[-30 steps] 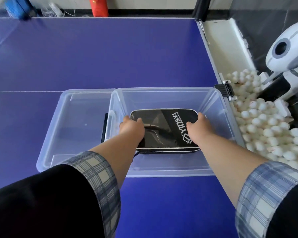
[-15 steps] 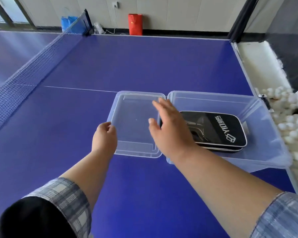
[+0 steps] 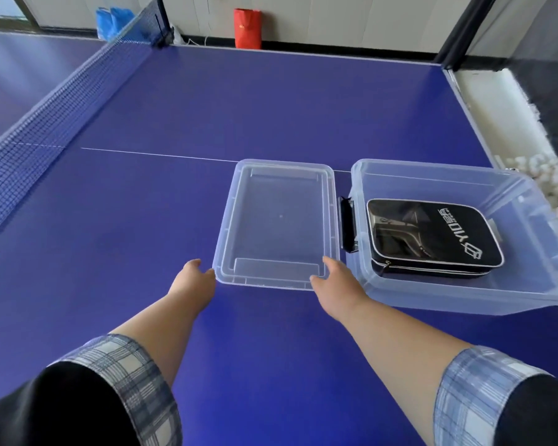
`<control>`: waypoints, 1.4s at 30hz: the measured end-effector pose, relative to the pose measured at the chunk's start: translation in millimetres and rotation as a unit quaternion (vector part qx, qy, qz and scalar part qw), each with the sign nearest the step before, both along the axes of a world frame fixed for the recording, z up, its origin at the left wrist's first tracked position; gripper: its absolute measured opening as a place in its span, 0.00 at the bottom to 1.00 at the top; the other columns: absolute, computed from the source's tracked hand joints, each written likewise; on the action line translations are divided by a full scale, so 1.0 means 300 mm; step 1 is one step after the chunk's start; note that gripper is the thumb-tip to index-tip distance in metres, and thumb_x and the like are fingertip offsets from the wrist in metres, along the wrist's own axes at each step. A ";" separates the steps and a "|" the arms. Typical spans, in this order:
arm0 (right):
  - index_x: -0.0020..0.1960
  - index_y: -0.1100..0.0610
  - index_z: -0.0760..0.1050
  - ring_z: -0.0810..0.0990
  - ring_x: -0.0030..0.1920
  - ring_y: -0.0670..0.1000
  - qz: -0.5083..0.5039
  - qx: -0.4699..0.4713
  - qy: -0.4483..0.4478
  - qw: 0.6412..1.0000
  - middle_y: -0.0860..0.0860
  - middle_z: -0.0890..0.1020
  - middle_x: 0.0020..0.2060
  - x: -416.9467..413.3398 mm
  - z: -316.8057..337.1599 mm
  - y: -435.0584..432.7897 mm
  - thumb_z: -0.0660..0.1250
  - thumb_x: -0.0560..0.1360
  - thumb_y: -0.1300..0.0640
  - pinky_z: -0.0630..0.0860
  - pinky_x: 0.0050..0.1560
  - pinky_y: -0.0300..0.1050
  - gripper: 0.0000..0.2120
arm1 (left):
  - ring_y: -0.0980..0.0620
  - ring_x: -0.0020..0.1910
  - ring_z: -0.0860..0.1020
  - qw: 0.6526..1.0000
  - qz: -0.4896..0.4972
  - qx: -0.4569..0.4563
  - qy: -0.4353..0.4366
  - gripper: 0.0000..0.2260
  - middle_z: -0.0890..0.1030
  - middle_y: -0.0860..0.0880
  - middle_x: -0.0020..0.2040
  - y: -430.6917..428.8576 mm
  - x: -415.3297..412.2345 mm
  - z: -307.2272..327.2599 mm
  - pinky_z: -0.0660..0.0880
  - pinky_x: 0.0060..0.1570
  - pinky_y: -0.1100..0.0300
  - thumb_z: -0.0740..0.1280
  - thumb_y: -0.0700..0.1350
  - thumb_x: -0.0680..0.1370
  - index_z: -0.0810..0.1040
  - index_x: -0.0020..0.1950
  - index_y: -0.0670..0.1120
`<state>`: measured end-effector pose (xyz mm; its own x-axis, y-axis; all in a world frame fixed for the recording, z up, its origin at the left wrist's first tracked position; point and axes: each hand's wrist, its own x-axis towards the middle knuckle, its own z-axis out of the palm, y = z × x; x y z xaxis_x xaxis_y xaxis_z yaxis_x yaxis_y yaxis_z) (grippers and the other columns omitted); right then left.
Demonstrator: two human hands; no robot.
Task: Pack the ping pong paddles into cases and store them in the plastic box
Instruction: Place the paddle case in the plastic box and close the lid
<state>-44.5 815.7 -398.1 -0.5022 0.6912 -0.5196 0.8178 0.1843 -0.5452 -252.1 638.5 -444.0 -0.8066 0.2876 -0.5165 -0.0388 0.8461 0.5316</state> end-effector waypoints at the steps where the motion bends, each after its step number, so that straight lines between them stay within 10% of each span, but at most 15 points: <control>1: 0.80 0.53 0.57 0.75 0.66 0.57 -0.013 0.004 -0.006 1.000 0.52 0.63 0.77 -0.012 -0.009 0.016 0.60 0.81 0.50 0.76 0.60 0.51 0.29 | 0.42 0.61 0.76 1.000 -0.007 -0.004 -0.004 0.26 0.72 0.45 0.73 0.011 -0.017 -0.011 0.71 0.53 0.54 0.60 0.49 0.82 0.60 0.79 0.47; 13: 0.81 0.52 0.51 0.76 0.55 0.56 -0.153 -0.077 -0.056 0.984 0.55 0.67 0.75 -0.102 -0.151 0.106 0.62 0.79 0.52 0.77 0.52 0.50 0.34 | 0.43 0.34 0.74 0.999 -0.024 -0.019 -0.029 0.08 0.80 0.41 0.46 0.124 -0.097 -0.127 0.72 0.34 0.55 0.59 0.44 0.78 0.75 0.52 0.43; 23: 0.81 0.49 0.53 0.77 0.63 0.59 -0.256 -0.095 0.029 0.961 0.53 0.64 0.76 -0.147 -0.116 0.042 0.61 0.79 0.56 0.80 0.50 0.52 0.33 | 0.42 0.43 0.83 0.953 0.193 0.196 -0.128 0.14 0.85 0.49 0.45 0.091 -0.083 -0.045 0.81 0.42 0.50 0.57 0.53 0.84 0.77 0.50 0.46; 35: 0.80 0.45 0.55 0.71 0.67 0.54 -0.121 -0.169 0.181 0.961 0.49 0.66 0.76 -0.074 0.230 0.041 0.63 0.78 0.44 0.65 0.55 0.47 0.34 | 0.52 0.29 0.81 0.917 0.167 0.344 0.111 0.11 0.85 0.52 0.39 -0.037 -0.003 0.406 0.77 0.34 0.53 0.70 0.60 0.71 0.81 0.46 0.55; 39: 0.67 0.49 0.74 0.76 0.54 0.57 -0.144 -0.153 0.258 0.943 0.53 0.78 0.56 0.050 0.354 0.133 0.63 0.77 0.45 0.70 0.55 0.51 0.19 | 0.55 0.31 0.82 0.905 0.128 0.358 0.194 0.10 0.86 0.55 0.37 0.098 0.114 0.594 0.76 0.30 0.56 0.68 0.60 0.72 0.81 0.50 0.59; 40: 0.59 0.53 0.75 0.65 0.44 0.49 -0.155 -0.142 0.276 0.938 0.58 0.76 0.47 0.092 0.380 0.156 0.64 0.77 0.45 0.58 0.50 0.48 0.15 | 0.56 0.31 0.82 0.902 0.111 0.363 0.206 0.10 0.86 0.55 0.37 0.134 0.153 0.630 0.76 0.30 0.56 0.68 0.59 0.73 0.81 0.51 0.58; 41: 0.57 0.53 0.75 0.75 0.61 0.62 -0.164 -0.139 0.284 0.934 0.58 0.76 0.44 0.136 0.406 0.177 0.64 0.76 0.44 0.74 0.60 0.68 0.15 | 0.57 0.31 0.82 0.897 0.096 0.373 0.217 0.10 0.85 0.56 0.37 0.169 0.190 0.656 0.77 0.33 0.56 0.68 0.59 0.74 0.80 0.52 0.57; 42: 0.58 0.47 0.75 0.79 0.46 0.57 -0.171 -0.146 0.290 0.930 0.53 0.77 0.44 0.184 0.430 0.197 0.64 0.75 0.42 0.76 0.49 0.53 0.15 | 0.58 0.32 0.82 0.891 0.085 0.382 0.229 0.11 0.85 0.57 0.37 0.201 0.227 0.679 0.77 0.36 0.57 0.67 0.58 0.75 0.80 0.53 0.55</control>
